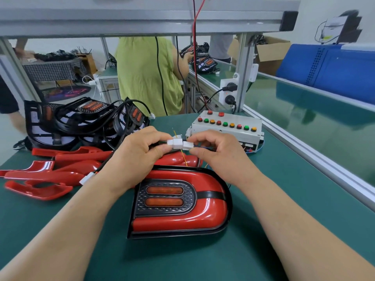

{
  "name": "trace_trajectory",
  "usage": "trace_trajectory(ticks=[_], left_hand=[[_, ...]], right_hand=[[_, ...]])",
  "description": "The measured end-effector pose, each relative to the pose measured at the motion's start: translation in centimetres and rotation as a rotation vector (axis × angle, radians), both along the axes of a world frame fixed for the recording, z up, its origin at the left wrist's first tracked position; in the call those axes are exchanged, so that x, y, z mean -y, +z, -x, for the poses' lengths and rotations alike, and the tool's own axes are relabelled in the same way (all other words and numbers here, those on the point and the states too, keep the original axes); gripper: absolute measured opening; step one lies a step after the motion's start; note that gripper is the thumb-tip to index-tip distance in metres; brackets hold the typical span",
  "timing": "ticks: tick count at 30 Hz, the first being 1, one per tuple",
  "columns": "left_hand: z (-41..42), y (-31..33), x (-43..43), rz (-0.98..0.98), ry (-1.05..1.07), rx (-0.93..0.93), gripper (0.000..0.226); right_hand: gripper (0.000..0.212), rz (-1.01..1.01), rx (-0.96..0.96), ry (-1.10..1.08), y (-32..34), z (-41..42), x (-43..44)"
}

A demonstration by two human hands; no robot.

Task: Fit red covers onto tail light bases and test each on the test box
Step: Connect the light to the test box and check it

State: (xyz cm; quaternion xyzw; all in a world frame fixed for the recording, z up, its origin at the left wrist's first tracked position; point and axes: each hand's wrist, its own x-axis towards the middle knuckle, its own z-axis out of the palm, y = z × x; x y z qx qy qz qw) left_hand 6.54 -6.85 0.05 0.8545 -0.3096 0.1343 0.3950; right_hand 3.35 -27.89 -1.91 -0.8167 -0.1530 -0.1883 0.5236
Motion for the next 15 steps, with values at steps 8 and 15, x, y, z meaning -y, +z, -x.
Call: trace_trajectory(ticks=[8, 15], left_hand=[[-0.8, -0.6, -0.3, -0.063, 0.088, -0.149, 0.036], [-1.6, -1.1, -0.6, -0.051, 0.058, -0.211, 0.035]], right_hand=[[0.030, 0.027, 0.011, -0.029, -0.1, 0.0, -0.1], [0.031, 0.027, 0.056, -0.038, 0.0, 0.4, -1.0]])
